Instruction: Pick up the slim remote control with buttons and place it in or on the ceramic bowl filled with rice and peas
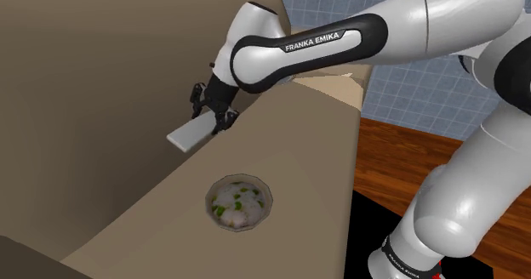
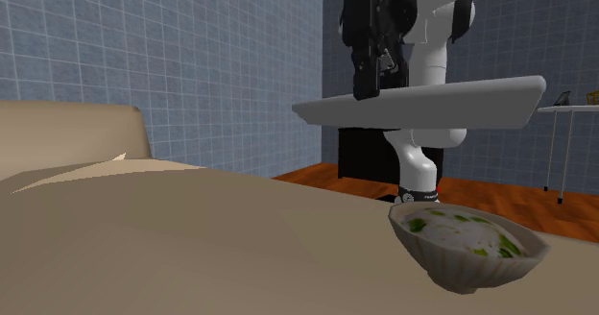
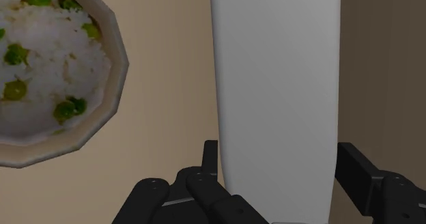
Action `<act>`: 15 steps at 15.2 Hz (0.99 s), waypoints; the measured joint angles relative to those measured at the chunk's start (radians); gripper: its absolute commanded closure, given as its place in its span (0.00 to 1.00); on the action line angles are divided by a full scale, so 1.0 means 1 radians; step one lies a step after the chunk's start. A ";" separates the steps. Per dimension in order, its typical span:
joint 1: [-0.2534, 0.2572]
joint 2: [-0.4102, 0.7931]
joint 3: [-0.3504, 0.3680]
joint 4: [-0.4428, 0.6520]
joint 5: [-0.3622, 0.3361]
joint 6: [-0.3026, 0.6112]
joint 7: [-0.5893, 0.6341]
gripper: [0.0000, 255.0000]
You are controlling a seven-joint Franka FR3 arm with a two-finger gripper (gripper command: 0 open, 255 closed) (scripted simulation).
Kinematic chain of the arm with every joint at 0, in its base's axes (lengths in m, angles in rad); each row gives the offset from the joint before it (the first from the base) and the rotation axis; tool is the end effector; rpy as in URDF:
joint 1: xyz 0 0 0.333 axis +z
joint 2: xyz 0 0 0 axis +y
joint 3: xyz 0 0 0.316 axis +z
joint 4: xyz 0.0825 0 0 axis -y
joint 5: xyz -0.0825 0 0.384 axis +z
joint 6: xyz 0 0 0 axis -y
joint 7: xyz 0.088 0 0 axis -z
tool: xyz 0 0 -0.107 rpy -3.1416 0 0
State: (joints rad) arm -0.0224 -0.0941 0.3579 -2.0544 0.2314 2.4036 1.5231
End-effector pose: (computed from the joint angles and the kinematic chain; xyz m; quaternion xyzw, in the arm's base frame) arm 0.5318 0.1929 0.5236 -0.7692 0.5961 -0.0670 0.2204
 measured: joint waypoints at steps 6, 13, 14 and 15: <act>0.044 -0.234 0.005 -0.228 0.091 0.006 -0.004 1.00; 0.114 -0.475 0.012 -0.431 0.163 -0.023 0.021 1.00; 0.118 -0.480 0.016 -0.443 0.167 -0.015 0.023 1.00; 0.120 -0.476 0.020 -0.456 0.171 0.000 0.022 1.00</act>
State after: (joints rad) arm 0.0976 -0.5705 0.3779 -2.5099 0.4027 2.4039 1.5454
